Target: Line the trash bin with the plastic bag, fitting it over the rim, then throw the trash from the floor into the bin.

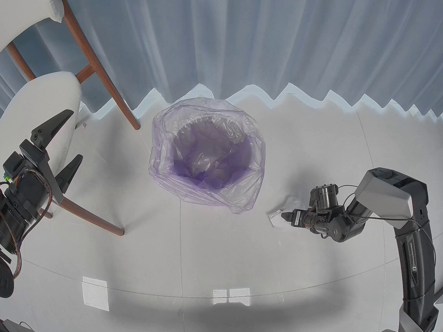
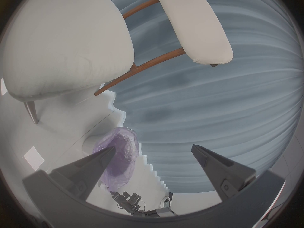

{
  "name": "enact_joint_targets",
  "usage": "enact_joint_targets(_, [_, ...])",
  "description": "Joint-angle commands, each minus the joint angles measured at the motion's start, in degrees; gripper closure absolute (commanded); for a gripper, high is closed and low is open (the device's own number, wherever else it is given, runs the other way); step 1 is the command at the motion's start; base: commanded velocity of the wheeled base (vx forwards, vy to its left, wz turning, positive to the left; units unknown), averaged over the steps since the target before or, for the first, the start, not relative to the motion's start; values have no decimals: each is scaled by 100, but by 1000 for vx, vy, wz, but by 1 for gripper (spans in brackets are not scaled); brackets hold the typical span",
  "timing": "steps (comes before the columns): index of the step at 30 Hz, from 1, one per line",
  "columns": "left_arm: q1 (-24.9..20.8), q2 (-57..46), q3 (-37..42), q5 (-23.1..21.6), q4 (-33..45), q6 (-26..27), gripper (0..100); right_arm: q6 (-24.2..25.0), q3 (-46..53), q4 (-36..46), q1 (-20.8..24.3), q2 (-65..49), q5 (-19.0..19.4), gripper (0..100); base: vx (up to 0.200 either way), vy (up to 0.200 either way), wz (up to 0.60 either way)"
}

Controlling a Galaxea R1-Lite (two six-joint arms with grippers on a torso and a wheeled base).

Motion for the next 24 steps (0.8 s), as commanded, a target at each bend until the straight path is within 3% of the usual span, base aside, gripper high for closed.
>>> enact_joint_targets(1, [2, -60, 8, 3, -30, -4, 0, 1, -232, 254, 1, 118, 127, 0, 0, 0, 0])
enact_joint_targets(17, [10, -86, 43, 3, -39, -4, 0, 80, -373, 465, -17, 118, 303, 0, 0, 0, 0])
enact_joint_targets(18, [10, -86, 52, 3, -39, -4, 0, 98, -382, 483, -17, 118, 303, 100, 0, 0, 0])
enact_joint_targets(24, [10, -130, 78, 3, -39, -4, 0, 186, -382, 483, -17, 118, 294, 100, 0, 0, 0])
